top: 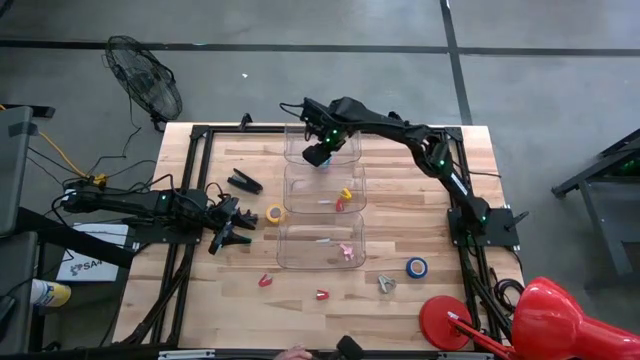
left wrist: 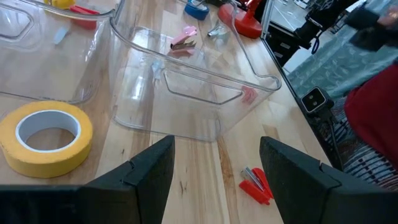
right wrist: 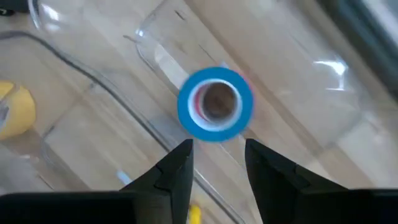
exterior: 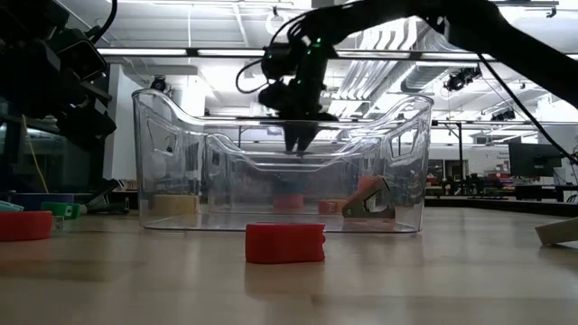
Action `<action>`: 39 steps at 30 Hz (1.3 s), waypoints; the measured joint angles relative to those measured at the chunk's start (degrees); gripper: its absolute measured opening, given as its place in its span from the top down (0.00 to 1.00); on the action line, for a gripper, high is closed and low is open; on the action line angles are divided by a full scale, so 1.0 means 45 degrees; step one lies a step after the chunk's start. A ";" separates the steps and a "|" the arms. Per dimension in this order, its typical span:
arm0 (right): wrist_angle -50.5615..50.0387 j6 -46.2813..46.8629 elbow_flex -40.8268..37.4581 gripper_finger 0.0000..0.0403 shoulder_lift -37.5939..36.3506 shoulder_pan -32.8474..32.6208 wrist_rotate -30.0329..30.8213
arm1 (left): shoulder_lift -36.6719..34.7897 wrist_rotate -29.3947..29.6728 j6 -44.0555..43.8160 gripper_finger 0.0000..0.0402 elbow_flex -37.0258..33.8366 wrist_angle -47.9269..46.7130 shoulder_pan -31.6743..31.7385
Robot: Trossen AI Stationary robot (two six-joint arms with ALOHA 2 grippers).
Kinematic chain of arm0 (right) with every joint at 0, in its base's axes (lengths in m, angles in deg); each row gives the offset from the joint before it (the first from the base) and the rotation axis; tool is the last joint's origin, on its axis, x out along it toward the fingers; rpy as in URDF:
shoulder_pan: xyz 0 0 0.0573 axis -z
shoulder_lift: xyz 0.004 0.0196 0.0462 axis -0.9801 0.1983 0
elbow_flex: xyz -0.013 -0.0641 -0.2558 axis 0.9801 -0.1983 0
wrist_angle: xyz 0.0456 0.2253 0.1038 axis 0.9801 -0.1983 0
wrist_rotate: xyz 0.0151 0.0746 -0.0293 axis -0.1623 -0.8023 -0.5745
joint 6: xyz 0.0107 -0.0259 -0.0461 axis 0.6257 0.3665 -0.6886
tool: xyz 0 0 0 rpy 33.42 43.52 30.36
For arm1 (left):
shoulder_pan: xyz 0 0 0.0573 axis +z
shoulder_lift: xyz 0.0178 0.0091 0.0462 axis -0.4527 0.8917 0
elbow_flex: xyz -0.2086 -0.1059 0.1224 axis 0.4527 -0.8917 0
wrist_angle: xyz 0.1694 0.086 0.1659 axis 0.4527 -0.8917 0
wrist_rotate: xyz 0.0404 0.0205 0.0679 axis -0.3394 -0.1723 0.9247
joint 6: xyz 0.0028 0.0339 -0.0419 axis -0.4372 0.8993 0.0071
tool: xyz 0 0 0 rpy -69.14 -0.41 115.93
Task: Pick and place Stapler, Stapler remover, tape
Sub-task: Put the bottom dark blue tape into the top transparent bin
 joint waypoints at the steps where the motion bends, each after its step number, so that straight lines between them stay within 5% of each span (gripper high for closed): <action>1: -0.0277 -0.0085 0.0000 0.66 -0.0147 -0.0014 0.0044 | 0.0000 0.0000 0.0000 0.42 -0.0003 -0.0004 -0.0002; 9: -0.1851 -0.0370 -0.1246 0.66 -0.1889 -0.0598 0.0905 | 0.0000 0.0000 0.0005 0.42 -0.0001 -0.0004 0.0001; 17: 0.0216 0.0637 -0.6975 0.66 -0.5681 -0.1473 0.1075 | 0.0000 0.0000 0.0002 0.42 0.0000 -0.0002 0.0001; 28: 0.2005 0.4537 -1.3429 0.66 -1.0573 -0.3722 0.0859 | 0.0005 0.0000 0.0005 0.42 0.0000 -0.0004 -0.0002; 39: 0.3817 0.9684 -1.7476 0.66 -1.2192 -0.7059 0.0238 | 0.0005 0.0000 0.0005 0.42 0.0000 -0.0001 -0.0004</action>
